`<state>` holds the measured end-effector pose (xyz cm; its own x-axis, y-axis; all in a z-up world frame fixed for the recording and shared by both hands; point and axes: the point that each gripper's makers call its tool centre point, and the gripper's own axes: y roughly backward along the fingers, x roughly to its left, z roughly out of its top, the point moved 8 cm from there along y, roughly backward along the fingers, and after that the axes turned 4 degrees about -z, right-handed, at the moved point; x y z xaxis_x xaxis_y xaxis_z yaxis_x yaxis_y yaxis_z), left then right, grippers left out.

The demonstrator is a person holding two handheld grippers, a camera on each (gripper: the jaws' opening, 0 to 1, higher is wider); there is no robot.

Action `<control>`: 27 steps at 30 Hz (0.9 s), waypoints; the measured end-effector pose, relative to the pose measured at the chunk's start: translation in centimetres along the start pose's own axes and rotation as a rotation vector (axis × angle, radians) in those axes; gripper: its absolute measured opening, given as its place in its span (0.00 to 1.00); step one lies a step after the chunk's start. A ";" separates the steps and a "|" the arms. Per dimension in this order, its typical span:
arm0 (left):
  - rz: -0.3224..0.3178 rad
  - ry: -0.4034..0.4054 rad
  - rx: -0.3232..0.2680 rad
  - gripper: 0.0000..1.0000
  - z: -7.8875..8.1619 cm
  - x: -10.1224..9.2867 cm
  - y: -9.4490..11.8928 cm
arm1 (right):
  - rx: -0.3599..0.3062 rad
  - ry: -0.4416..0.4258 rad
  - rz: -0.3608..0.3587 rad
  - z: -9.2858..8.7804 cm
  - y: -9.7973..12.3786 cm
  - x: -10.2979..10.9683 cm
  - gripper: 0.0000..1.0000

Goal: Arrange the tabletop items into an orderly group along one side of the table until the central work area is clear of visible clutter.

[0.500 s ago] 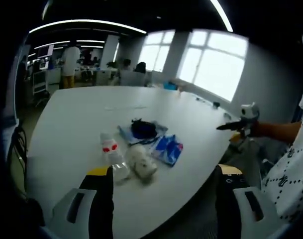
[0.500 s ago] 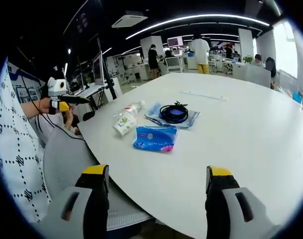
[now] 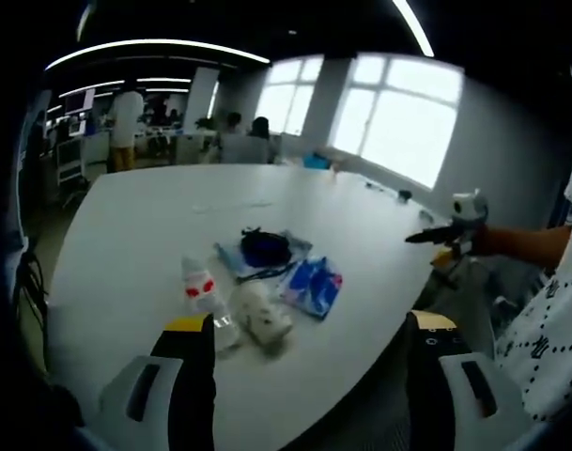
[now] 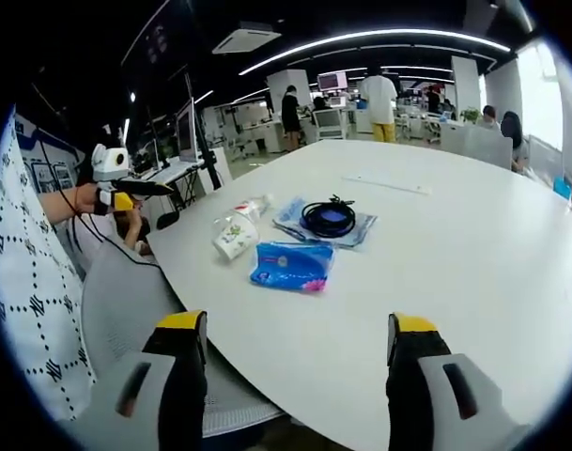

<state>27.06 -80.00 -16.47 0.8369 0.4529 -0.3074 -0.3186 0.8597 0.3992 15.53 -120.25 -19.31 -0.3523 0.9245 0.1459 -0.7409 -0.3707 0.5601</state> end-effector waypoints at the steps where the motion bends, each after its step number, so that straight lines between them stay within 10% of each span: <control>1: 0.000 0.001 -0.002 0.81 0.1 0.0 0.0 | 0.000 0.000 0.000 0.0 0.0 -0.1 0.78; 27: 0.014 0.000 -0.017 0.80 0.8 0.3 -0.8 | -0.007 0.011 0.005 0.4 -0.8 -1.7 0.75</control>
<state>27.91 -80.73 -16.14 0.8322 0.4649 -0.3022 -0.3378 0.8573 0.3885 16.89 -121.47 -19.66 -0.3617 0.9217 0.1399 -0.7429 -0.3756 0.5541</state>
